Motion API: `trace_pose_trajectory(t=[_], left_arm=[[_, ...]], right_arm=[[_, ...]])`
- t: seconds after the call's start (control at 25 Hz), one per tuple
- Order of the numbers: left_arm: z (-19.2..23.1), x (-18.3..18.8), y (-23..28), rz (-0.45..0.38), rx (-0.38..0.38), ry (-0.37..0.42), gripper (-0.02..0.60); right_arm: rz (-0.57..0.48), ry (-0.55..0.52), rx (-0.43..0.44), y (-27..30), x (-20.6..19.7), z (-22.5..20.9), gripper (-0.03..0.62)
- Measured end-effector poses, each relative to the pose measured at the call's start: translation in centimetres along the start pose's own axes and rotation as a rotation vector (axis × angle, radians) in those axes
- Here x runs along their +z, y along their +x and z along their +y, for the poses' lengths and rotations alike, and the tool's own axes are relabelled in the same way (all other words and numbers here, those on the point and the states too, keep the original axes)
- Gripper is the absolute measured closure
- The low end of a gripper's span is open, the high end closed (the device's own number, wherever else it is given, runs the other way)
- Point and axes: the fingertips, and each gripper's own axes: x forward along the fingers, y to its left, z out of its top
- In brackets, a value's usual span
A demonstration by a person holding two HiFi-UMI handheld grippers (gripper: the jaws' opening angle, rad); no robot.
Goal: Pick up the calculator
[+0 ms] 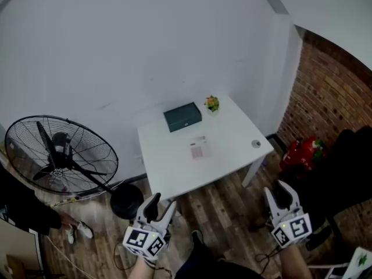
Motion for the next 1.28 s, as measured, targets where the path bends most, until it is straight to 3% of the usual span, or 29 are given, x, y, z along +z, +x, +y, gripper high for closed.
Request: trace_pose_trajectory(t=[0.36, 0.56, 0.76, 1.04, 1.28], left_arm=[[11.1, -2.1, 10.5, 0.071, -0.087, -0.124, 0.351], [15.1, -4.2, 15.8, 0.121, -0.136, -0.14, 0.351], [17.6, -7.6, 20.2, 0.192, -0.154, -0.224, 0.351], [19.0, -12.5, 26.4, 0.289, -0.123, -0.31, 0.351], [20.0, -15.4, 31.9, 0.351, -0.04, -0.329, 0.351]], right_arm=[[0.03, -0.018, -0.088, 10.6, 0.3, -1.9, 0.454], [0.048, -0.006, -0.113, 15.4, -1.0, -2.2, 0.453], [0.097, -0.018, -0.095, 18.8, -2.2, -2.3, 0.456], [0.127, 0.019, -0.06, 23.8, -4.7, -6.0, 0.464], [0.128, 0.059, 0.046, 30.1, -6.6, -11.2, 0.468]])
